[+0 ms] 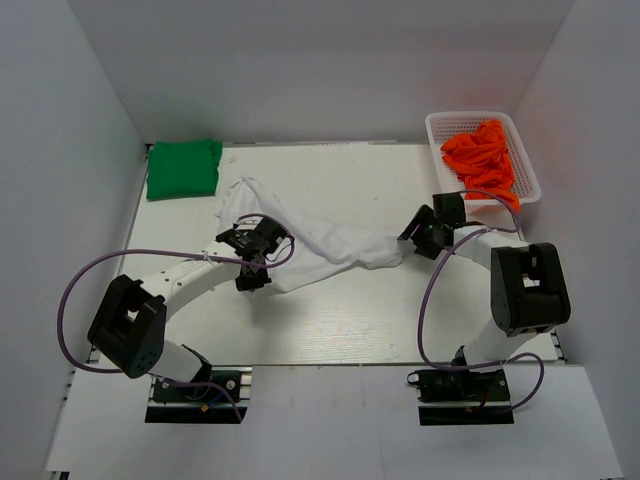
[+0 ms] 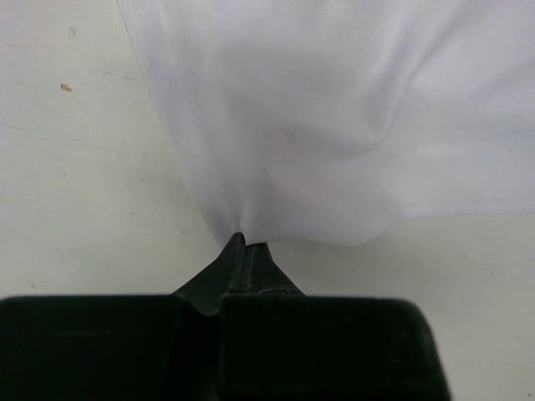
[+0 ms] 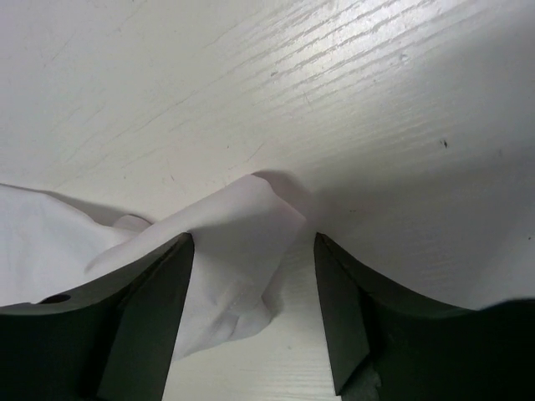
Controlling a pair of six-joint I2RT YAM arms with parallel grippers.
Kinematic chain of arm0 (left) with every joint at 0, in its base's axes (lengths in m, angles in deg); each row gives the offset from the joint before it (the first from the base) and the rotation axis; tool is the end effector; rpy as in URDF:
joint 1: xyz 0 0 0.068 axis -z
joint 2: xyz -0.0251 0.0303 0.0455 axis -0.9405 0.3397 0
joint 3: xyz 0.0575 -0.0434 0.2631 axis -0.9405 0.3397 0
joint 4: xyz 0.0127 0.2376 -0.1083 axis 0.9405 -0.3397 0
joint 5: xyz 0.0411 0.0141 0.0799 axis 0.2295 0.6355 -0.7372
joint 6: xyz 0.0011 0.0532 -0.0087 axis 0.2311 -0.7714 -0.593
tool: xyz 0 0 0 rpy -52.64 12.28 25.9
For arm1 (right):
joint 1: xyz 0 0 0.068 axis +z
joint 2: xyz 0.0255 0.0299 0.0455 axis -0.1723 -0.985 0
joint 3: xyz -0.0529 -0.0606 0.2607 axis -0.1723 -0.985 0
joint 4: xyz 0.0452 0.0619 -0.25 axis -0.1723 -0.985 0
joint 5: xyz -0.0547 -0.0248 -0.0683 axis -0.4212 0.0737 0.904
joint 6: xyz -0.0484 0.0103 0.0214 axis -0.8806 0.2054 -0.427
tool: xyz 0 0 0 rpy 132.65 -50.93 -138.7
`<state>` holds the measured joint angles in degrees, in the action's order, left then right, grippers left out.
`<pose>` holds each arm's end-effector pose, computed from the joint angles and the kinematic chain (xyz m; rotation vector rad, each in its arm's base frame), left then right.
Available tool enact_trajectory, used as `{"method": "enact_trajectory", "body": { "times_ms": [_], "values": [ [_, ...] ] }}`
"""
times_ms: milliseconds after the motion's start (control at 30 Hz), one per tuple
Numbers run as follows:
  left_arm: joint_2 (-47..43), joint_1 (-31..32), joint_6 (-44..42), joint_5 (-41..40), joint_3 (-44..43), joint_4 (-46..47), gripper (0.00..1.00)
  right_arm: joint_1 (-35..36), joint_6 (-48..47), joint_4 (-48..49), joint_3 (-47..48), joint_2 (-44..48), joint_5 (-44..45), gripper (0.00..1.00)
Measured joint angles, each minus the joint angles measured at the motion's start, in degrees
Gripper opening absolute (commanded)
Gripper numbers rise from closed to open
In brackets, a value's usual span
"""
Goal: Fold and stack the t-shirts
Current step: Flatten out the tshirt
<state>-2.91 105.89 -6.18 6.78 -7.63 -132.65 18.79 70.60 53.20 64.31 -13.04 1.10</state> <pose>0.2094 -0.1344 0.2050 -0.2647 2.7359 0.2435 0.3205 0.0511 0.1627 0.6791 2.3990 0.4167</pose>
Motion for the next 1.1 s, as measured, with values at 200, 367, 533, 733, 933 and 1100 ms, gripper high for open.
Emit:
{"method": "enact_trajectory", "body": {
  "times_ms": [200, 367, 533, 733, 933, 1100],
  "values": [
    [0.00, 0.00, 0.00, 0.07, 0.00, 0.00, 0.00, -0.76, 0.11, 1.38, 0.00, -0.52, -1.40, 0.44],
    [0.00, 0.00, 0.00, 0.07, 0.00, -0.04, 0.00, -0.92, -0.74, 1.97, 0.00, -1.03, -1.81, 0.00],
    [-0.24, 0.00, 0.00, 0.02, 0.00, -0.20, 0.00, -0.92, -1.09, 1.99, 0.02, -1.03, -1.18, 0.00],
    [-2.29, 0.04, 0.00, -0.74, -0.26, -1.68, 0.00, -0.92, -3.10, 1.97, 0.11, -0.09, 0.22, 0.00],
    [-6.21, 0.48, -0.44, -2.73, -6.14, -3.67, 0.00, -0.81, -7.48, 2.19, 0.13, 9.33, 0.33, 0.00],
    [-13.25, 0.46, -3.78, -4.26, -12.41, -1.22, 0.00, -0.81, -11.98, 4.15, 1.42, 20.55, -0.20, 0.00]
  ]
}}
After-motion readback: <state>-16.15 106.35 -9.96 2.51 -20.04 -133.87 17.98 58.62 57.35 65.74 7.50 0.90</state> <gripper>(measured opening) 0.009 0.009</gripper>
